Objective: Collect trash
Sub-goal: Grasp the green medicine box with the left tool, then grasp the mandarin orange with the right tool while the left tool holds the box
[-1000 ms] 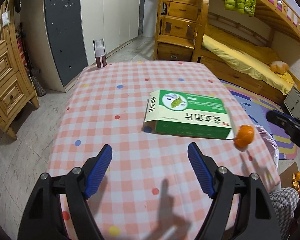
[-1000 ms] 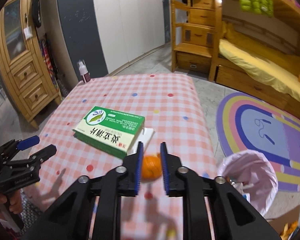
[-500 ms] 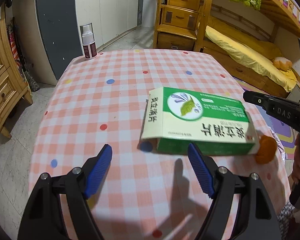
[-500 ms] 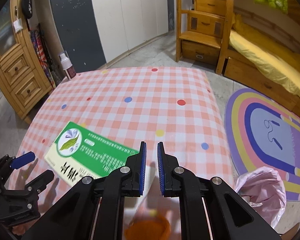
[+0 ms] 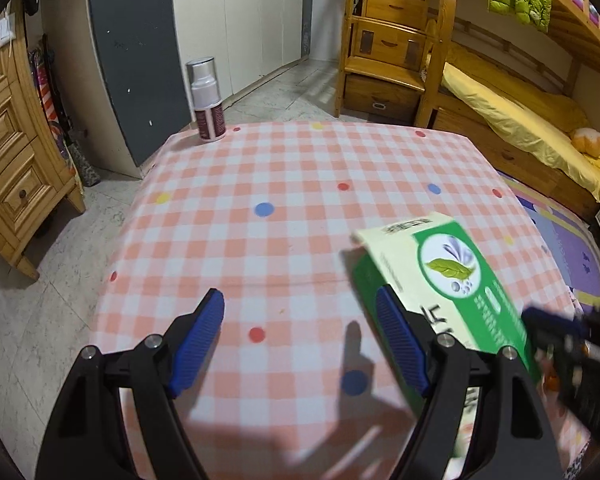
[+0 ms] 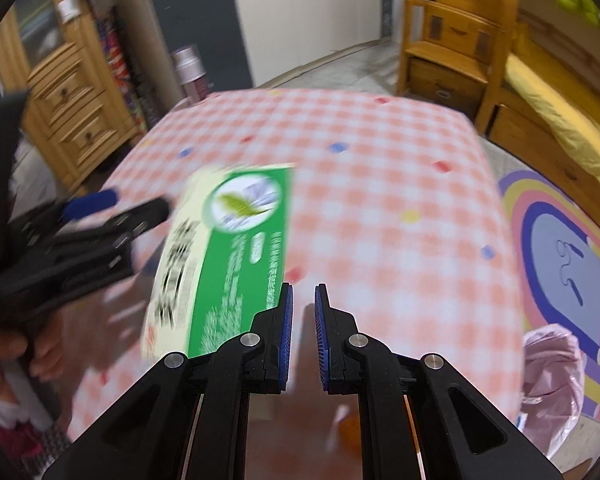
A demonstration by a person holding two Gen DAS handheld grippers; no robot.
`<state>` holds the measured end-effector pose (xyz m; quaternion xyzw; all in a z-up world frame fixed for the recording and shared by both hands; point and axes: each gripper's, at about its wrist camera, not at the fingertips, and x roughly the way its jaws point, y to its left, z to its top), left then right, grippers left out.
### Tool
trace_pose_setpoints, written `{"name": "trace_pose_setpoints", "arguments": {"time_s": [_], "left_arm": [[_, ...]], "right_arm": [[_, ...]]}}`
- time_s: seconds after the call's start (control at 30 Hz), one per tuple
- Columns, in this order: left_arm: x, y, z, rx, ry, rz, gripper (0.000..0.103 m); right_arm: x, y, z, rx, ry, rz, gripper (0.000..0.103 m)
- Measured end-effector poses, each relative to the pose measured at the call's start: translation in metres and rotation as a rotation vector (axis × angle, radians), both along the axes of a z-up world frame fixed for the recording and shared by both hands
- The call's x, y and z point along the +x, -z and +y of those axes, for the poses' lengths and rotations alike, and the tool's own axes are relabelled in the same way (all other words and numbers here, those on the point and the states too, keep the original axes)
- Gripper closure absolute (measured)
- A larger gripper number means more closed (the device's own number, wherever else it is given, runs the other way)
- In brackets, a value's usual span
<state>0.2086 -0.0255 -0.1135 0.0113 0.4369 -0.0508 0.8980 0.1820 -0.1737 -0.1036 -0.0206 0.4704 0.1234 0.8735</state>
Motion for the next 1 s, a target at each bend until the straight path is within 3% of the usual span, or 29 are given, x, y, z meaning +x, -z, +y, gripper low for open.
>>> {"name": "trace_pose_setpoints", "arguments": {"time_s": [0.27,0.4,0.53,0.6,0.63,0.67,0.87,1.0], "left_arm": [[-0.037,0.007,0.027,-0.009,-0.010,0.048,0.027],[-0.060,-0.006,0.044,-0.008,-0.033,0.012,0.026],[-0.079,-0.022,0.044,-0.045,-0.009,-0.038,0.006],[-0.087,-0.027,0.033,-0.051,0.025,-0.048,0.007],[-0.090,-0.027,0.028,-0.046,0.039,-0.045,0.007],[-0.092,-0.026,0.021,-0.037,0.055,-0.040,0.007],[-0.102,-0.022,-0.007,-0.012,0.135,-0.044,0.007],[-0.104,-0.017,-0.018,0.005,0.169,-0.037,0.007]], "right_arm": [[-0.052,0.000,0.032,0.033,-0.048,-0.011,0.091],[-0.075,-0.030,0.007,0.031,0.027,-0.108,0.091],[-0.092,-0.050,-0.027,-0.004,0.116,-0.173,0.089],[-0.096,-0.048,-0.046,-0.014,0.168,-0.165,0.075],[-0.099,-0.044,-0.052,-0.019,0.190,-0.159,0.052],[-0.101,-0.041,-0.058,-0.026,0.210,-0.153,0.039],[-0.099,-0.016,-0.074,0.004,0.242,-0.102,0.039],[-0.084,-0.008,-0.068,0.014,0.204,-0.105,0.046]]}}
